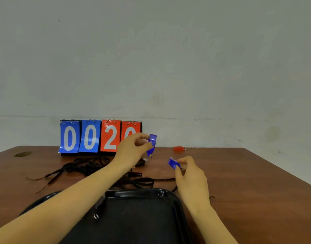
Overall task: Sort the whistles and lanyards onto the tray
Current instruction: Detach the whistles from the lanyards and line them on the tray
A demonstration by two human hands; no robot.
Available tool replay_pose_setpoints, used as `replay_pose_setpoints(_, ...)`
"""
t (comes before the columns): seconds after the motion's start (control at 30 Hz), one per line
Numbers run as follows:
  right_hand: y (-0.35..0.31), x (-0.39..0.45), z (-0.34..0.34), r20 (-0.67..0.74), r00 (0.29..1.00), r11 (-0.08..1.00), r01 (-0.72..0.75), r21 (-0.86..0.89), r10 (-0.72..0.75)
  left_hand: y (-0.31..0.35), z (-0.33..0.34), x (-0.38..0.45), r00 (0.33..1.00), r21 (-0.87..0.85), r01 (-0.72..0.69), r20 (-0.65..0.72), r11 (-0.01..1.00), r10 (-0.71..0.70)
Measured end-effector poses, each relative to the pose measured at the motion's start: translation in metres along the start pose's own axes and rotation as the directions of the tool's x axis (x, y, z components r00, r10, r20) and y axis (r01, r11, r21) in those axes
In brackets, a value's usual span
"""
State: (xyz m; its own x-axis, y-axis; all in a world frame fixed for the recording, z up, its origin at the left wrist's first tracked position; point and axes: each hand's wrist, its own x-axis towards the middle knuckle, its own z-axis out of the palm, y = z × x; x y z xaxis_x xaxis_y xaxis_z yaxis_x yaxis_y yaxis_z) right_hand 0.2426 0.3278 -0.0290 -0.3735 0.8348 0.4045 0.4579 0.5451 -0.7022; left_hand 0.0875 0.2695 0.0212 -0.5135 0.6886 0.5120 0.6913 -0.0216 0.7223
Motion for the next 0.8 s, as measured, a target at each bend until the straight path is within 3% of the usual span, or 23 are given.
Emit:
replay_pose_setpoints(0.2, -0.023, -0.017, 0.002, 0.182, 0.982, 0.998, 0.05, 0.022, -0.053, -0.019, -0.07, -0.042, 0.999, 0.004, 0.04, 0.021, 0.999, -0.04)
replay_pose_setpoints(0.3, -0.033, -0.028, 0.008, 0.267, 0.962, 0.998, 0.042, 0.048, -0.053, -0.038, -0.086, -0.064, 0.989, 0.084, 0.083, 0.115, 0.993, -0.093)
replay_pose_setpoints(0.43, -0.041, -0.036, 0.015, 0.327, 0.945, 0.994, -0.034, 0.103, -0.001, -0.057, -0.079, -0.086, 0.986, 0.22, 0.009, 0.158, 0.975, -0.045)
replay_pose_setpoints(0.5, -0.043, -0.039, 0.019, 0.336, 0.942, 0.998, -0.033, 0.057, 0.012, -0.055, -0.073, -0.09, 0.986, 0.352, -0.064, 0.169, 0.934, 0.004)
replay_pose_setpoints(0.63, -0.043, -0.041, 0.028, 0.359, 0.932, 0.999, -0.039, -0.021, 0.044, -0.049, -0.069, -0.096, 0.971, 0.628, -0.178, 0.236, 0.758, 0.032)
replay_pose_setpoints(0.73, -0.043, -0.042, 0.03, 0.405, 0.911, 0.997, -0.056, -0.06, 0.075, -0.052, -0.064, -0.097, 0.949, 0.654, -0.188, 0.314, 0.733, -0.037)
replay_pose_setpoints(0.8, -0.043, -0.041, 0.03, 0.408, 0.909, 0.995, -0.05, -0.086, 0.081, -0.055, -0.06, -0.099, 0.939, 0.654, -0.234, 0.343, 0.72, -0.007)
